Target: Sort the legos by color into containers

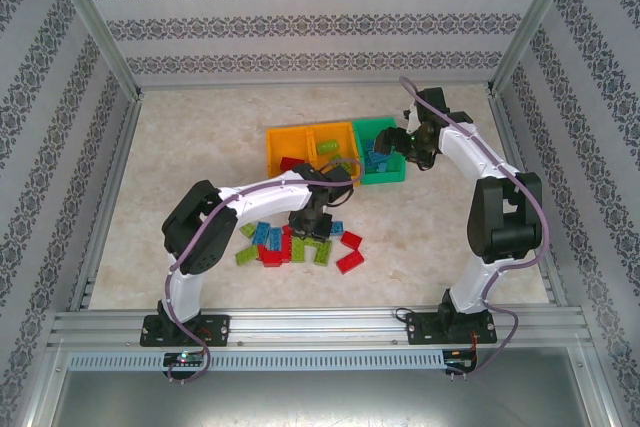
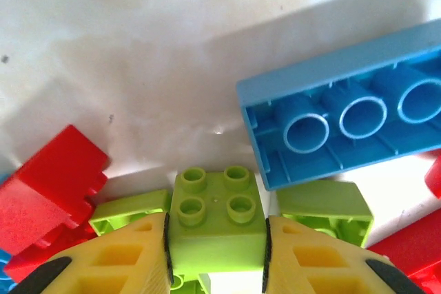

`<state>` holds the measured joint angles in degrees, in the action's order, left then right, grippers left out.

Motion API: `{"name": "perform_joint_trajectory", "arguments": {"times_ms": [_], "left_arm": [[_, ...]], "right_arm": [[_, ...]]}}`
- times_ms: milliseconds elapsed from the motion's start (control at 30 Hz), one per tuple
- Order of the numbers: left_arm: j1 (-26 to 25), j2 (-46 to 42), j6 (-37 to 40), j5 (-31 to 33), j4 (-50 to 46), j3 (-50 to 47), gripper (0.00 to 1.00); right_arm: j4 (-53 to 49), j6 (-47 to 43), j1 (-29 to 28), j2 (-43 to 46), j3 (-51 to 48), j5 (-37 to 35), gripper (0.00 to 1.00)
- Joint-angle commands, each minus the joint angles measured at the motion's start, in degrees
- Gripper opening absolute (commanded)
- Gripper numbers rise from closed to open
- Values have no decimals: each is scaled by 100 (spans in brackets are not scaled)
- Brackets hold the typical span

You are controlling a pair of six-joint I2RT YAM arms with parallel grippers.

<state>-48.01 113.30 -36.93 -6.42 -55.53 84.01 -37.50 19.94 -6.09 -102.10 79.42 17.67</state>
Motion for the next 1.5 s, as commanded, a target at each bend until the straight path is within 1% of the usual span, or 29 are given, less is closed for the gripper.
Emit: {"name": "perform_joint_trajectory", "arguments": {"times_ms": [0,367,467,600,700,833,933,1033,1133,1267,1367,1467], "left_arm": [[-68,-74,-27,417,-343,359,33],[-27,-110,24,880,-727,1118,33],[83,-85,88,986,-751,1487,32],[363,77,245,1000,-566,2029,32],[607,357,365,858,-293,2511,32],[899,945,499,635,-251,3410,31],[1106,1397,545,499,-288,4052,31],[1302,1766,488,386,-267,4446,31],[1440,1937,428,287,-108,4589,32],[1508,2075,333,59,311,4626,34],[1509,2232,250,15,340,4764,35],[1514,2289,187,13,356,4778,40]], "right_arm": [[23,-131,56,112,-14,26,90],[58,-128,55,199,-134,-3,90],[59,-149,64,248,-179,-50,91],[71,-140,73,295,-242,-50,91],[93,-127,77,351,-301,-32,91],[163,-157,75,527,-488,65,90],[251,-283,55,734,-773,312,90],[274,-605,-21,1001,-1148,576,89],[164,-995,-231,1265,-1479,765,88],[-100,-1545,-784,1607,-1956,726,88],[-229,-1738,-1219,1792,-2288,661,88],[-267,-1825,-1625,1942,-2493,632,88]]}}
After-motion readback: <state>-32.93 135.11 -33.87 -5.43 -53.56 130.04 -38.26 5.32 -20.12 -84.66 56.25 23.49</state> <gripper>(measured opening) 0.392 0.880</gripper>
